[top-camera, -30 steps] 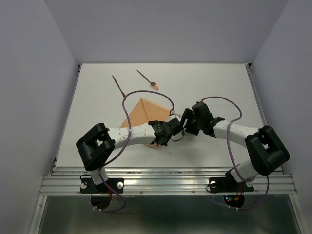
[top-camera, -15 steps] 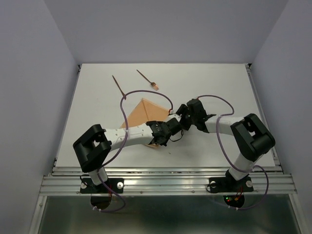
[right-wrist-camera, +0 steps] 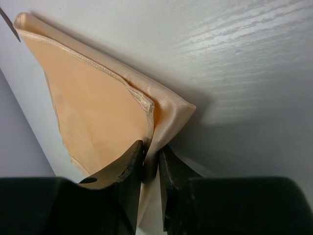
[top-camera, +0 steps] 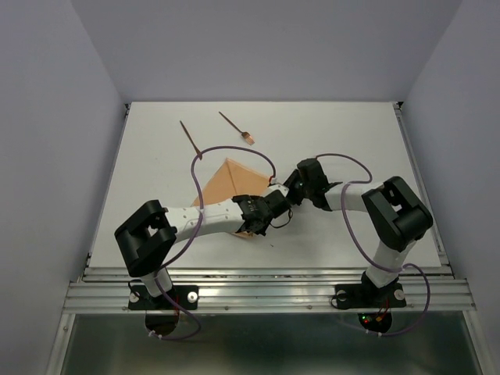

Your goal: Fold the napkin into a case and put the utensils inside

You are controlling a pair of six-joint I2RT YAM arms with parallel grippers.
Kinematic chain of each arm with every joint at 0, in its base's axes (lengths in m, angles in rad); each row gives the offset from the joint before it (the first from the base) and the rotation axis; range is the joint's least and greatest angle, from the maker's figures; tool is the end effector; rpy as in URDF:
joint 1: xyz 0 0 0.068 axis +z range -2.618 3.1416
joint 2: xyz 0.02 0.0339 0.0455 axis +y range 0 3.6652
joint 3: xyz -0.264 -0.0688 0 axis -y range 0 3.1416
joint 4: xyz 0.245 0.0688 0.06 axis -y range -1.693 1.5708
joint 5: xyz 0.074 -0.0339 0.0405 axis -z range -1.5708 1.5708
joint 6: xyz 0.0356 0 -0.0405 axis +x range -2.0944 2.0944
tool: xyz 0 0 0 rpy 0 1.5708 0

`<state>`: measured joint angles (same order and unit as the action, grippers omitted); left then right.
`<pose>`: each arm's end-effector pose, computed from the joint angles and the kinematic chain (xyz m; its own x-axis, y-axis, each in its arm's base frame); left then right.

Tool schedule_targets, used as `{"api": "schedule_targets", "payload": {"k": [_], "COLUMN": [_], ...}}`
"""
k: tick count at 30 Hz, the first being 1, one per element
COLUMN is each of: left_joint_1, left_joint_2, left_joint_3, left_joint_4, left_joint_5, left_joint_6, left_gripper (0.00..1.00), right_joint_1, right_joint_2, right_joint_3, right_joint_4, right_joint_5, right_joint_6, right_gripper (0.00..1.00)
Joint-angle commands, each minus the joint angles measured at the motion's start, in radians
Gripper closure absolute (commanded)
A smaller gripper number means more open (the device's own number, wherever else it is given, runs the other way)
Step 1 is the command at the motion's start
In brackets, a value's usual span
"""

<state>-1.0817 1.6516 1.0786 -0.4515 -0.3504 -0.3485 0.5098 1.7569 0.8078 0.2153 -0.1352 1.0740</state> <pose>0.1684 -0.2904 0.2024 -0.6318 0.5045 -0.5885 0.5634 0.8203 0.0983 0.2957 0.1708 0.1355 -0.7805 0.5616 -0.2746 0.2418 0.6762 0.6959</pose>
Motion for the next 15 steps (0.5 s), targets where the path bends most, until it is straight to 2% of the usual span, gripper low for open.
{"api": "schedule_targets", "payload": {"k": [1, 4, 9, 12, 15], "left_joint_1": [0.0, 0.002, 0.0, 0.0, 0.002], "left_joint_2": [-0.061, -0.064, -0.061, -0.061, -0.061], "left_joint_3": [-0.008, -0.008, -0.005, -0.003, -0.002], "left_joint_4": [0.005, 0.005, 0.002, 0.002, 0.0], "left_joint_5": [-0.009, -0.012, -0.01, -0.013, -0.018], "left_joint_6": [0.009, 0.011, 0.008, 0.008, 0.008], "left_gripper": [1.0, 1.0, 1.0, 1.0, 1.0], "right_joint_1": [-0.007, -0.007, -0.007, -0.007, -0.016], "right_joint_2": [0.026, 0.047, 0.072, 0.081, 0.084], "right_joint_3": [0.065, 0.086, 0.096, 0.096, 0.094], "right_joint_4": [0.05, 0.05, 0.055, 0.058, 0.062], "right_joint_5": [0.002, -0.01, -0.017, -0.017, -0.007], "right_joint_6": [-0.003, 0.0, 0.017, 0.026, 0.032], "right_gripper": [0.73, 0.63, 0.62, 0.63, 0.73]}}
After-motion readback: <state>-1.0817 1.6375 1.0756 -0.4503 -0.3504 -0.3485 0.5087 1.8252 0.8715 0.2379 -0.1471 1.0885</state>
